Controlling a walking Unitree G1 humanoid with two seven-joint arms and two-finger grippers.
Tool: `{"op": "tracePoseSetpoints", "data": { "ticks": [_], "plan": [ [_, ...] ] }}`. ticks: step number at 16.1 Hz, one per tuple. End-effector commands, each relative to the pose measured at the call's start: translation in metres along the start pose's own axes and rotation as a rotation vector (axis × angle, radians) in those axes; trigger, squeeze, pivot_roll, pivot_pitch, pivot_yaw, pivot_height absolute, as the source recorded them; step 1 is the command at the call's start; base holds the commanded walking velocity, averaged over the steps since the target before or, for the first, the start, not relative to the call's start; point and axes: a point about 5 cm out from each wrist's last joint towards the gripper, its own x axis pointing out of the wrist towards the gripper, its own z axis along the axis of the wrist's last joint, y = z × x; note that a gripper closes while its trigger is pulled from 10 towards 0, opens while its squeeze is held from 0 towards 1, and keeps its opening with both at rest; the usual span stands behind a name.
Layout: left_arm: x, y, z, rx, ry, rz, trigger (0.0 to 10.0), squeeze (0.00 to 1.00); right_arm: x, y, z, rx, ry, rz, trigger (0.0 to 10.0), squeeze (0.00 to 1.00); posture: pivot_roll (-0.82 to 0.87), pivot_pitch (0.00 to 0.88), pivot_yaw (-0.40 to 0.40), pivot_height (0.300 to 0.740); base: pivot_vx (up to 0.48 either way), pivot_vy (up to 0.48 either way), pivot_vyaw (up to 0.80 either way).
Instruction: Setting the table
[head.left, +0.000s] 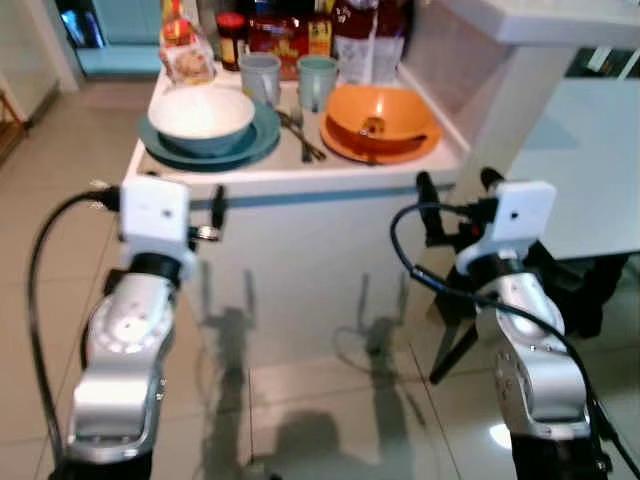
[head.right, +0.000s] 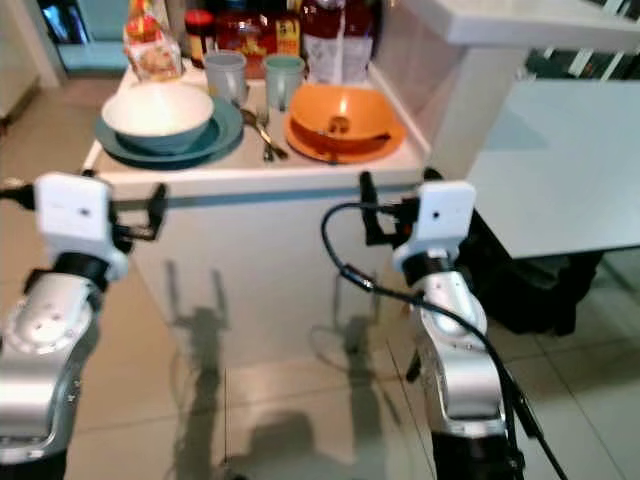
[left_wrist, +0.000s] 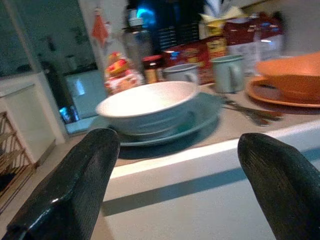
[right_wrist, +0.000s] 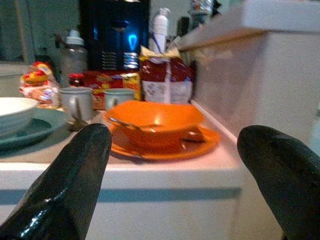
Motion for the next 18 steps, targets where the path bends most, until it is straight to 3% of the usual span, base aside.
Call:
{"op": "tracePoseSetpoints", "data": {
  "ticks": [1, 5, 8, 11, 14, 18],
  "plan": [
    [0.0, -0.004, -0.001, 0.017, 0.014, -0.009, 10.0, 0.0, 0.002, -0.002, -0.001, 0.009, 0.023, -0.007, 10.0, 0.0, 0.03, 0.039, -0.043, 0.74, 0.0, 0.0, 0.0],
    [-0.002, -0.009, -0.005, -0.025, 0.034, -0.027, 10.0, 0.0, -0.001, 0.007, -0.009, 0.021, 0.079, 0.062, 10.0, 0.0, 0.03, 0.044, -0.04, 0.74, 0.0, 0.0, 0.0],
    [-0.003, -0.006, -0.006, -0.026, 0.033, -0.003, 10.0, 0.0, -0.004, 0.012, -0.012, 0.02, 0.096, 0.108, 10.0, 0.0, 0.03, 0.046, -0.041, 0.74, 0.351, 0.0, -0.53],
    [-0.005, -0.004, -0.006, -0.029, 0.038, 0.003, 10.0, 0.0, -0.003, 0.02, -0.004, 0.022, 0.053, 0.177, 10.0, 0.0, 0.03, 0.048, -0.047, 0.74, 0.423, 0.0, 0.0],
    [-0.007, -0.003, -0.005, -0.033, 0.035, 0.01, 10.0, 0.0, -0.004, 0.024, -0.004, -0.05, 0.046, 0.215, 10.0, 0.0, 0.03, 0.05, -0.051, 0.74, 0.423, 0.0, 0.53],
    [-0.015, -0.005, 0.003, -0.071, -0.008, -0.001, 10.0, 0.0, -0.011, 0.025, 0.006, 0.045, -0.038, 0.259, 10.0, 0.0, 0.03, 0.056, -0.054, 0.74, 0.317, 0.0, 0.0]
  ]
}}
